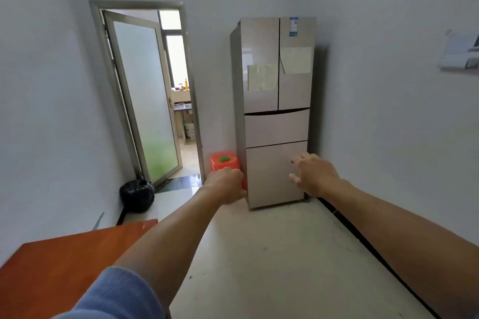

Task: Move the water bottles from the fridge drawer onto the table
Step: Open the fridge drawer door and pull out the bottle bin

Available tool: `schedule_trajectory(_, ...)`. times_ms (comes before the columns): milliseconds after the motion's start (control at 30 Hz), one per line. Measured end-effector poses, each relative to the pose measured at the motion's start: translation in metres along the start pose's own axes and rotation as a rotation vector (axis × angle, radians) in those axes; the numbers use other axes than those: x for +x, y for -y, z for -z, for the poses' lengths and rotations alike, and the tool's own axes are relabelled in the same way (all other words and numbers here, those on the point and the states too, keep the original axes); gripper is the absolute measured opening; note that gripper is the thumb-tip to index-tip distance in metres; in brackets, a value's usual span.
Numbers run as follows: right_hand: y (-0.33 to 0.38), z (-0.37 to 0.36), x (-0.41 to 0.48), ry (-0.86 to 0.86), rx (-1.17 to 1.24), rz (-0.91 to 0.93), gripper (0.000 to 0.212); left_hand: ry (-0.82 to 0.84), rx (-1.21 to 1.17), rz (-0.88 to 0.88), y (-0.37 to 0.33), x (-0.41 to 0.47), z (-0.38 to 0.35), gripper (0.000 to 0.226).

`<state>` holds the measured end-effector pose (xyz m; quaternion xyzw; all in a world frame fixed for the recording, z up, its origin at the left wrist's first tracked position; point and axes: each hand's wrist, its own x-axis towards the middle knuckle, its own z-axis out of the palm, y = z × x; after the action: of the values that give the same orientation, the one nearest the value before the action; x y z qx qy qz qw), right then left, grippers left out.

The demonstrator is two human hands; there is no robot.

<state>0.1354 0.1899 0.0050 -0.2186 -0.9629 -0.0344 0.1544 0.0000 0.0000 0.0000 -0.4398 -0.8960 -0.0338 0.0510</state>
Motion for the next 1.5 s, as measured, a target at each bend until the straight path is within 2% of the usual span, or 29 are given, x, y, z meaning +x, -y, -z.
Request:
schedule_trajectory(200,-0.044,-0.056,0.079,0.073,0.036,-0.009,0.049,0.040,-0.025,0.041,0.002,0.092,-0.043,0.023)
schedule_trajectory(500,-0.110,-0.113,0.216,0.124,0.071,-0.009,0.047,0.066,-0.075,0.081,0.021,0.233,-0.082,0.027)
schedule_trajectory(733,-0.130,-0.174,0.342,0.124,0.073,0.036,0.046,0.090,-0.118,0.139,0.070,0.347,-0.123,0.028)
schedule_trajectory(1100,-0.145,-0.261,0.560,0.121,0.006,0.010,0.043,0.100,-0.035,0.041,0.174,0.582,-0.143,0.024)
schedule_trajectory(1200,-0.158,-0.282,0.606,0.140,0.004,-0.004,0.043,0.082,-0.031,-0.010,0.184,0.643,-0.146,0.016)
schedule_trajectory(1300,-0.180,-0.308,0.656,0.149,0.001,-0.026,0.041,0.102,-0.028,-0.055,0.187,0.700,-0.159,0.025)
schedule_trajectory(1400,-0.200,-0.336,0.708,0.163,-0.003,-0.030,0.038,0.103,0.019,-0.085,0.192,0.761,-0.174,0.013)
schedule_trajectory(1500,-0.223,-0.367,0.765,0.171,-0.011,-0.025,0.037,0.063,0.038,-0.068,0.196,0.825,-0.190,0.021)
